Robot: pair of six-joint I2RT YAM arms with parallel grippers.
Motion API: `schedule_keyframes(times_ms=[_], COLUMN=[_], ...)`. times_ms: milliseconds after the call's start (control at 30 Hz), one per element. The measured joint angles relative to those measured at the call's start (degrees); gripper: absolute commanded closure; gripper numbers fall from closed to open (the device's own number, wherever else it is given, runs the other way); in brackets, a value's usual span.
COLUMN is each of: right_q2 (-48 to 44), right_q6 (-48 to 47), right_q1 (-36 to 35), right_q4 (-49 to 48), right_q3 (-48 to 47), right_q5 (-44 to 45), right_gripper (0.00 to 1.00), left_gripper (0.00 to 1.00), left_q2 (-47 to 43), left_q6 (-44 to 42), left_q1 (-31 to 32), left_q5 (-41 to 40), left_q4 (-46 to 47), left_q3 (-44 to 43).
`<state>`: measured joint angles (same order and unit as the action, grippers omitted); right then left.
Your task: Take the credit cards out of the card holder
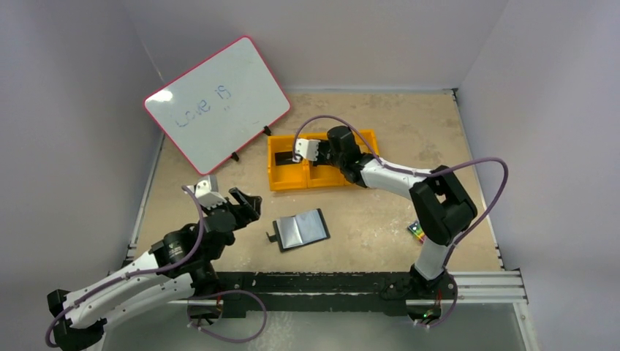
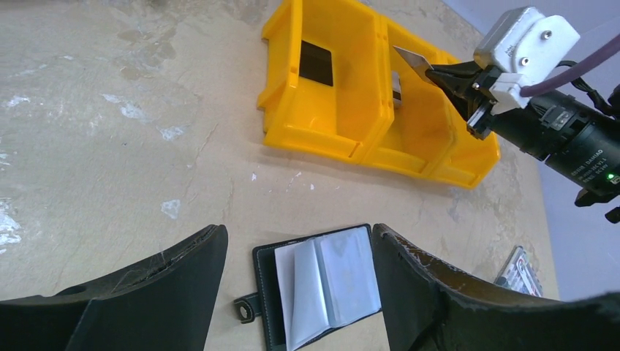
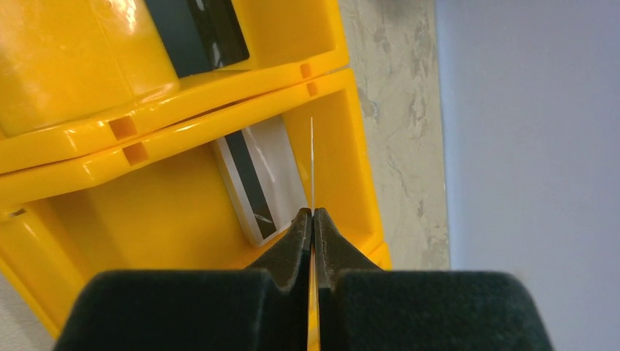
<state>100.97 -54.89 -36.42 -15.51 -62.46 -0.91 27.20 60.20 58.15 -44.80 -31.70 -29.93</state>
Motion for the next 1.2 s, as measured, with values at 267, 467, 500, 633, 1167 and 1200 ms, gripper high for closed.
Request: schedule_keyframes(times_ms=[267, 467, 500, 633, 1167, 1200], right_q2=[3.37, 5.33, 5.88, 7.93, 11.85, 12.17], right_q6=[-1.4, -1.79, -1.79, -1.79, -2.6, -2.64], right_q1=[0.0, 0.0, 0.0, 0.0, 0.0, 0.0], right_q4=[0.48, 0.04, -0.02, -0.26, -3.43, -3.61], right_q3=[-1.66, -2.89, -3.19, -3.85, -4.87, -5.11], right_q5=[2.6, 2.8, 2.91, 2.93, 4.28, 4.42], right_gripper=[1.0, 1.0, 1.0, 0.99, 0.96, 0.95], left_gripper=[0.28, 0.27, 0.27, 0.27, 0.27, 0.27], left_q2=[-0.7, -0.15, -0.15, -0.35, -2.73, -2.86], left_q6=[0.22, 0.2, 0.2, 0.17, 0.2, 0.2], left_q1=[0.0, 0.0, 0.0, 0.0, 0.0, 0.0], left_q5=[-0.26, -0.42, -0.42, -0.61, -1.97, -1.97], left_q4=[-0.96, -1.14, -1.25, -2.03, -4.04, -4.07], left_q3=[-0.09, -0.09, -0.09, -0.2, -0.72, -0.72])
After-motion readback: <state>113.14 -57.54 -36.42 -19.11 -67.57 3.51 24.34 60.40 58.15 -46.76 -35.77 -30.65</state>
